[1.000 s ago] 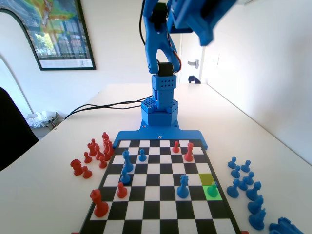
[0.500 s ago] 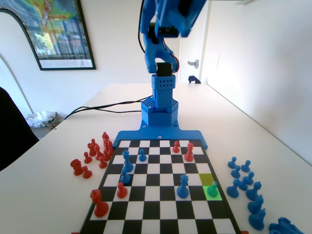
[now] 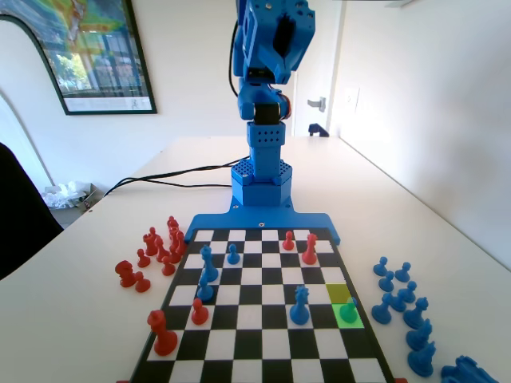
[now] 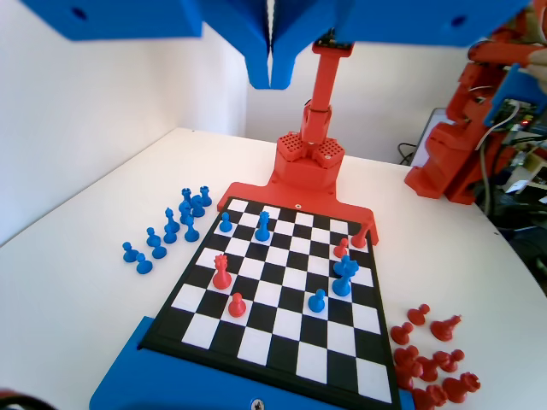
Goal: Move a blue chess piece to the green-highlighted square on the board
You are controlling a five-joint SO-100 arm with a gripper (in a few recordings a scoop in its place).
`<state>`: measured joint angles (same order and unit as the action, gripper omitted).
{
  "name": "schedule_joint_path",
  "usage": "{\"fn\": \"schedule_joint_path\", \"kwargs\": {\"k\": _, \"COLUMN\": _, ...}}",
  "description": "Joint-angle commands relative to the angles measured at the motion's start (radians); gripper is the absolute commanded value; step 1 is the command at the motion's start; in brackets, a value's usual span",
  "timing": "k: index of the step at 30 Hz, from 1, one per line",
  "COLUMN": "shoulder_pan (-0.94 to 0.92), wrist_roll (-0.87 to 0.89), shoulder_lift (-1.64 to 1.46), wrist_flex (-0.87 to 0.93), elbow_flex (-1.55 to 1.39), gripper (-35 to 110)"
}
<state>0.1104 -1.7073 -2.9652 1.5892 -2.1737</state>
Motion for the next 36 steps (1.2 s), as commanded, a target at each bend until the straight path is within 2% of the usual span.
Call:
{"fn": "schedule_joint_path", "kwargs": {"k": 1, "shoulder_pan": -0.012, "wrist_roll": -0.015, "shoulder_lift": -0.012, "wrist_flex": 0.003, "elbow_flex": -0.003, "gripper": 1}}
{"fn": "schedule_joint_path", "kwargs": {"k": 12, "shoulder_pan": -0.120, "wrist_roll": -0.014, "shoulder_lift": -0.086, "wrist_flex": -0.014, "elbow_flex": -0.008, "gripper": 1}}
{"fn": "schedule_joint_path", "kwargs": {"k": 18, "shoulder_pan": -0.129, "wrist_roll": -0.009, "shoulder_lift": -0.089, "wrist_flex": -0.015, "elbow_flex": -0.008, "gripper": 6}}
{"fn": "schedule_joint_path", "kwargs": {"k": 36, "shoulder_pan": -0.129, "wrist_roll": -0.009, "shoulder_lift": -0.089, "wrist_flex": -0.014, "elbow_flex": -0.008, "gripper": 6}}
